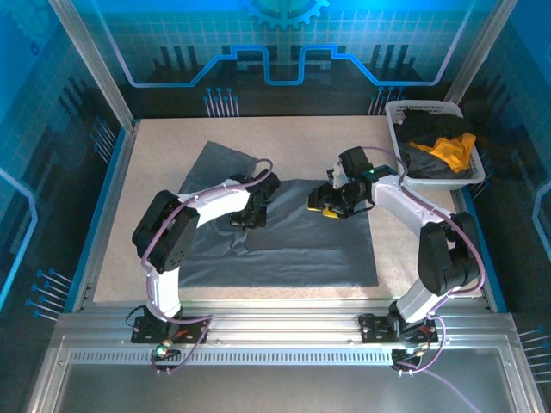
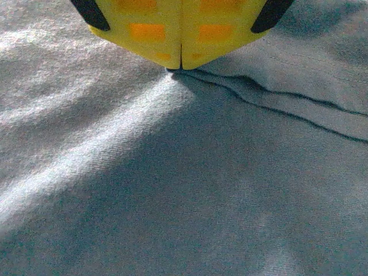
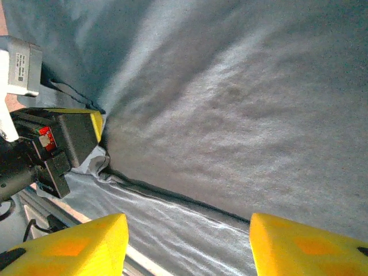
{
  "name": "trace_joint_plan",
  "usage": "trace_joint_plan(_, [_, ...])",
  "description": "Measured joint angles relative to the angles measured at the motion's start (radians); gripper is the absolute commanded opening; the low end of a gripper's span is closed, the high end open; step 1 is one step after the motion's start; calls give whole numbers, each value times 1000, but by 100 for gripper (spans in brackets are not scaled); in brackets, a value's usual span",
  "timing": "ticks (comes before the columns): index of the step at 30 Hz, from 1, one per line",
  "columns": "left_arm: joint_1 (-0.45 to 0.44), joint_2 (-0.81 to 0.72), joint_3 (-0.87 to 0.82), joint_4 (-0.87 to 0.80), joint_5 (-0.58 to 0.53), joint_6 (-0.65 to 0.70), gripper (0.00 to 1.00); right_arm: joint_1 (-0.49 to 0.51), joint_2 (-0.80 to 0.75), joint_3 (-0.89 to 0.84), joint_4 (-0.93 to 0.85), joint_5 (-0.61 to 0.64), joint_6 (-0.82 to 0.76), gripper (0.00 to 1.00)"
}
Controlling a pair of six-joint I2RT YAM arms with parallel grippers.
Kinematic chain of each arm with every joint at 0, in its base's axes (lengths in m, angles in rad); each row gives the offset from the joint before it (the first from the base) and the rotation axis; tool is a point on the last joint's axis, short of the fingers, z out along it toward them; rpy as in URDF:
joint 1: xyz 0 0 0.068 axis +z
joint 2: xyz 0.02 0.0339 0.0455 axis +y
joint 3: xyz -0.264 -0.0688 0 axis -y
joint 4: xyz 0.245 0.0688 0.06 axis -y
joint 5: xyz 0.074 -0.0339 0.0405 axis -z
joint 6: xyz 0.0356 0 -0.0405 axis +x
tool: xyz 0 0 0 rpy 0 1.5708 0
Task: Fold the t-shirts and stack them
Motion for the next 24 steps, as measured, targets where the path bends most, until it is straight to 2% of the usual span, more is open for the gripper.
trace_joint_plan(13, [-77,-106,-8,18,-23,-2,1,-1,21,0,5,-8,4,58])
trace_joint_plan(14, [-79,-105,-8,18,-24,-3,10,-1,23,0,5,-8,4,58])
trace_joint_plan(15, [-81,-103,-8,18,-25,-3,27,-1,24,0,5,-9,5,58])
trace_joint_plan(17, [-81,-100,-9,18,-28,-5,51,-1,28,0,5,-11,4,58])
trace_joint_plan(19, [-81,-97,-8,18,-29,-15,56,-1,31,0,4,-11,4,58])
trace_joint_plan(24, [-56,-94,59,-25,-23,-46,53,-24,36,14,-4,2,4,57])
